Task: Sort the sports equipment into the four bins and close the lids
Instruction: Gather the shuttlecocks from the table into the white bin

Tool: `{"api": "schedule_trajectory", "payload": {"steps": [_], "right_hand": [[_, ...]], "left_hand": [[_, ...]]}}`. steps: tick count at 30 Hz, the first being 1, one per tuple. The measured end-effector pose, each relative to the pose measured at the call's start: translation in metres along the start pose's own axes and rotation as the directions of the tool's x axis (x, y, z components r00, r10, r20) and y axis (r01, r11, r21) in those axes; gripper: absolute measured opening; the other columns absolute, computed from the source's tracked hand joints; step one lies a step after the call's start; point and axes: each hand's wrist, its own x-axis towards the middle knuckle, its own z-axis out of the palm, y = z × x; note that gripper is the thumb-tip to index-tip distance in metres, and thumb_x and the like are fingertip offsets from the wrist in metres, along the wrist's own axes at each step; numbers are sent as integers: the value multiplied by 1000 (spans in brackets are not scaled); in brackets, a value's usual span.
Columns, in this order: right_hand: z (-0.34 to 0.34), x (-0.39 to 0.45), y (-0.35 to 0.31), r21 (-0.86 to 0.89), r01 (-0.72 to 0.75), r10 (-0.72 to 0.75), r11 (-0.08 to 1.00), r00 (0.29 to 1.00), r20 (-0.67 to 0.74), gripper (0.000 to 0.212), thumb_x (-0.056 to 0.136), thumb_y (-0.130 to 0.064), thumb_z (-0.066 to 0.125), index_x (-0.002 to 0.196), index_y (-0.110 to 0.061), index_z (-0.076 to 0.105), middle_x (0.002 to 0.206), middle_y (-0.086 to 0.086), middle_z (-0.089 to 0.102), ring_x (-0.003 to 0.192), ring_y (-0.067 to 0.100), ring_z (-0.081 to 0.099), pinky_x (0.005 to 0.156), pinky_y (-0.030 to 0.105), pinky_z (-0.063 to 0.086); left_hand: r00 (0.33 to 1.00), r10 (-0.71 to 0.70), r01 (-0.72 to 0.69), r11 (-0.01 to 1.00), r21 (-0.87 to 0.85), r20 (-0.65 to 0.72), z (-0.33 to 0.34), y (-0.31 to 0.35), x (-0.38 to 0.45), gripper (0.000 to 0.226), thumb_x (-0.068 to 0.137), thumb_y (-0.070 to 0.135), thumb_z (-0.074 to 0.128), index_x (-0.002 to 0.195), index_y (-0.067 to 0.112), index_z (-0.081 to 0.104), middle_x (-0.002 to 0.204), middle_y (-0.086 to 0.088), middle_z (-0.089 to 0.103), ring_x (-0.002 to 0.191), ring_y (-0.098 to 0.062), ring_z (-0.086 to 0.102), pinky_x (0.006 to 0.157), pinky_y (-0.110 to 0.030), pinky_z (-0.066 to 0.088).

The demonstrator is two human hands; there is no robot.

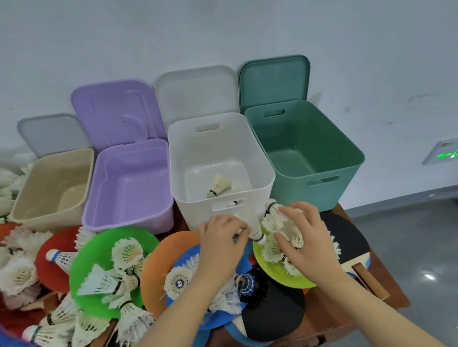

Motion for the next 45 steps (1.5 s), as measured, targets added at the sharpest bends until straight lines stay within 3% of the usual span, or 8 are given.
{"api": "schedule_trajectory", "payload": {"steps": [5, 9, 12, 17, 20, 24, 33, 45], "right_hand": [[0, 54, -27, 11, 73, -72, 997, 996, -50, 43, 84, -35, 58, 124, -19, 54, 119, 2, 46, 99, 18, 51, 83, 41, 47], [6, 100, -42, -41, 61, -62, 997, 998, -25, 42, 82, -32, 64, 122, -20, 55, 118, 3, 50, 97, 20, 55, 83, 47, 47], [12, 126, -43, -108, 22, -21, 994, 1000, 12, 45, 84, -31, 66, 126, -21, 52, 125, 4, 48, 102, 22, 55, 91, 48, 44], [20, 136, -31, -328, -56, 115, 943, 980, 165, 60, 88, -46, 55, 141, -27, 34, 148, 6, 31, 133, 23, 33, 106, 37, 16], [21, 109, -21, -228, -57, 89, 972, 987, 131, 50, 89, -42, 54, 135, -26, 45, 139, 5, 42, 129, 25, 35, 101, 33, 18], [26, 60, -12, -137, -25, 47, 990, 986, 161, 47, 84, -49, 46, 124, -27, 56, 120, -3, 52, 112, 19, 43, 92, 30, 21], [37, -2, -6, -168, -25, 119, 986, 807, 579, 19, 87, -42, 58, 105, -36, 63, 103, -23, 57, 108, 1, 48, 87, 28, 15], [50, -21, -11, -271, 1, 131, 963, 874, 469, 19, 94, -23, 47, 98, -30, 65, 99, -15, 65, 96, 6, 56, 81, 26, 13]], "left_hand": [[958, 144, -143, 989, 20, -246, -39, 2, 49, 18, 82, 29, 56, 77, 19, 69, 85, 6, 64, 88, -11, 49, 75, -25, 26], [950, 150, -122, 986, 114, -275, -61, -3, 92, 21, 82, 29, 54, 76, 17, 69, 82, 3, 64, 86, -13, 47, 71, -26, 27], [981, 83, -48, 980, 192, -178, -70, -12, 116, 15, 84, 24, 59, 82, 16, 72, 90, 1, 65, 93, -22, 53, 72, -28, 25], [996, -61, 39, 954, 296, 66, -69, -28, 105, 38, 94, 29, 49, 131, 21, 52, 136, -1, 47, 126, -22, 36, 94, -32, 21], [995, -11, -15, 967, 254, 99, -74, -36, 76, 44, 87, 39, 41, 117, 16, 64, 121, -7, 59, 113, -30, 50, 88, -36, 28], [985, -11, -31, 970, 243, 170, -73, -50, 35, 58, 79, 47, 28, 111, 19, 66, 119, -1, 59, 114, -26, 47, 85, -29, 16], [937, 37, -119, 969, 217, 348, -62, -68, -46, 53, 84, 57, 28, 114, 30, 63, 127, 10, 53, 123, -12, 33, 94, -28, 12], [814, 24, -162, 969, 187, 580, -34, -54, -84, 71, 80, 66, 38, 137, 23, 41, 134, 8, 45, 128, -16, 30, 104, -37, 17]]}}
